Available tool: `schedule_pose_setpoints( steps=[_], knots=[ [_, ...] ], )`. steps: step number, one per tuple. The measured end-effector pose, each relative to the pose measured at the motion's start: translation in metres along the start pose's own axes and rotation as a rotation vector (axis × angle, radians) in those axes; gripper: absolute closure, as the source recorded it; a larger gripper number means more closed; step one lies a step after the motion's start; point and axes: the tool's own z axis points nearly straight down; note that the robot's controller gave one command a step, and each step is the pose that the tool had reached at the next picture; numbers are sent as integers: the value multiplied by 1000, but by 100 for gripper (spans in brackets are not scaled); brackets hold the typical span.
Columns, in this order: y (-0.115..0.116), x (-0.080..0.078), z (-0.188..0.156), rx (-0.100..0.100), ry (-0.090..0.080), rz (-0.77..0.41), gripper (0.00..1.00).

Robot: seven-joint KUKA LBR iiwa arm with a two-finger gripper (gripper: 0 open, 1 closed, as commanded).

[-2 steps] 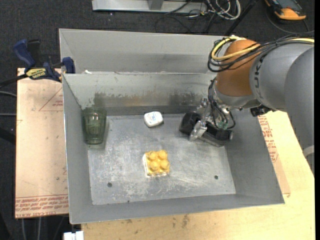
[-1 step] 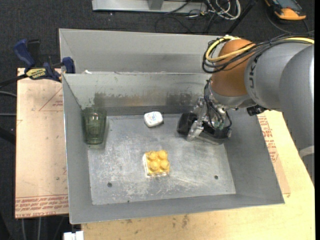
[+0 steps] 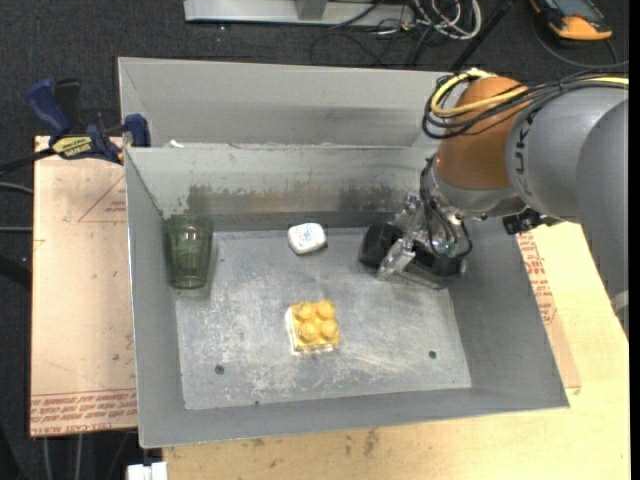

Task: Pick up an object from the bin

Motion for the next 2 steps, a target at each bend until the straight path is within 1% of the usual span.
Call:
schedule_pose_setpoints(
  steps=[2],
  knots=[
    [-4,0,0,-1,-4,3,100]
  ],
)
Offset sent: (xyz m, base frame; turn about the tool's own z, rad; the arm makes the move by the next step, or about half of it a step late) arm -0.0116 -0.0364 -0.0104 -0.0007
